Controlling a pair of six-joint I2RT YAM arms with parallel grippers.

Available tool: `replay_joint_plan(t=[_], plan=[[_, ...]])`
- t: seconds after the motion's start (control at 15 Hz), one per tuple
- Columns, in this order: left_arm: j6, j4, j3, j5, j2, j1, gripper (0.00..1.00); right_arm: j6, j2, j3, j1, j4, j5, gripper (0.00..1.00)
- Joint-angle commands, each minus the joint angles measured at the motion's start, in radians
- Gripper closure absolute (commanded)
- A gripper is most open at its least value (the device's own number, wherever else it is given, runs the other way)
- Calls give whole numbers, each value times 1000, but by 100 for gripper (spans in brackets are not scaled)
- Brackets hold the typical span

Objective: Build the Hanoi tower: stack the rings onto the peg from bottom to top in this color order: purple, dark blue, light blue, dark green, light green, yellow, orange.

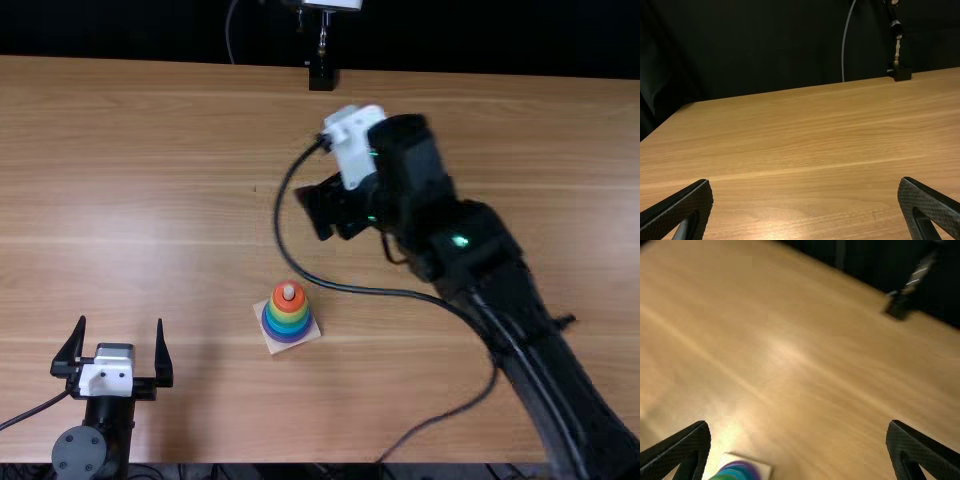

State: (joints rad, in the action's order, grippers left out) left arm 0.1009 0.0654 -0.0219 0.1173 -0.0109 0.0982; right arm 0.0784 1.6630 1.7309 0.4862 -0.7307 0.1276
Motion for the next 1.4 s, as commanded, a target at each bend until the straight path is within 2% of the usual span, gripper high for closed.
replay_joint_plan(t=[0.0,0.07,0.13,0.2,0.27,0.4,0.47,0.53,0.6,0.73,0.8,0.93,1.0,1.07,1.13,1.2,1.33], plan=[[4,5,22,2,11,1,0,-112,-175,-50,-61,39,-2,0],[4,5,22,2,11,1,0,-213,-240,-111,-118,95,-2,0],[4,5,22,2,11,1,0,-281,-312,-186,-178,165,-2,0],[4,5,22,2,11,1,0,-283,-388,-261,-222,244,-6,0],[4,5,22,2,11,1,0,-240,-476,-340,-255,315,-15,0],[4,5,22,2,11,1,0,-104,-620,-513,-308,391,-13,0],[4,5,22,2,11,1,0,-47,-706,-600,-319,407,-13,0],[4,5,22,2,11,1,0,-5,-804,-697,-336,419,-12,0],[4,5,22,2,11,1,0,15,-905,-797,-365,450,-8,0],[4,5,22,2,11,1,0,17,-1060,-987,-433,627,-8,0],[4,5,22,2,11,1,0,15,-1105,-1084,-440,709,-8,0],[4,5,22,2,11,1,0,15,-1180,-1242,-468,790,-21,0],[4,5,22,2,11,1,0,14,-1226,-1289,-488,796,-43,0],[4,5,22,2,11,1,0,14,-1278,-1351,-492,798,-78,0],[4,5,22,2,11,1,0,6,-1330,-1395,-494,794,-122,0],[4,5,22,2,11,1,0,6,-1385,-1446,-500,792,-148,0],[4,5,22,2,11,1,0,6,-1507,-1512,-514,792,-152,0]])
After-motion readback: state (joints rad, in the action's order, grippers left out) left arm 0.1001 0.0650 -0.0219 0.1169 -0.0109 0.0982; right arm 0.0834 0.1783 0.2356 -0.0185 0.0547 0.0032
